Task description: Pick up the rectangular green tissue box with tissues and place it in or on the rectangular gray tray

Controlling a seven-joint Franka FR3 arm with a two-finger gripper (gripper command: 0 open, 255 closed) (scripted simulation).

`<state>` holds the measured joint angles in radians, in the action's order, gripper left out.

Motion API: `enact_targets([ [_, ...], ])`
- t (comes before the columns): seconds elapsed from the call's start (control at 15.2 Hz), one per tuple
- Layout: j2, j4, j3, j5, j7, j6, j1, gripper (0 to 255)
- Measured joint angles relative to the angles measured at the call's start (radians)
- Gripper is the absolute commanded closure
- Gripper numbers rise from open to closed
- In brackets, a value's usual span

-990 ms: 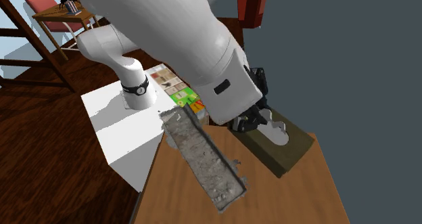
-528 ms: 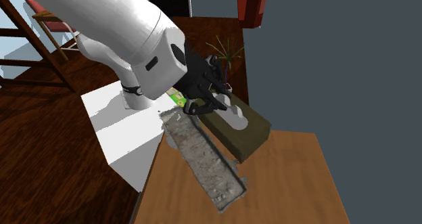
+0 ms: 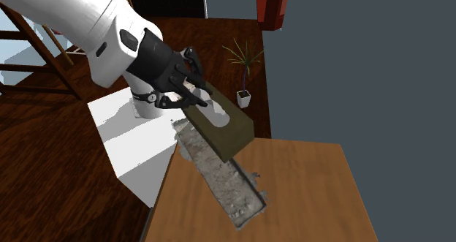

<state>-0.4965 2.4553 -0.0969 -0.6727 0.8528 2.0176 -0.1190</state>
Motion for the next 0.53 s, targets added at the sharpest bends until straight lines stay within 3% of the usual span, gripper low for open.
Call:
enact_targets([
  [0.53,0.027,0.074,-0.005,-0.034,0.071,0.078,0.008,255],
])
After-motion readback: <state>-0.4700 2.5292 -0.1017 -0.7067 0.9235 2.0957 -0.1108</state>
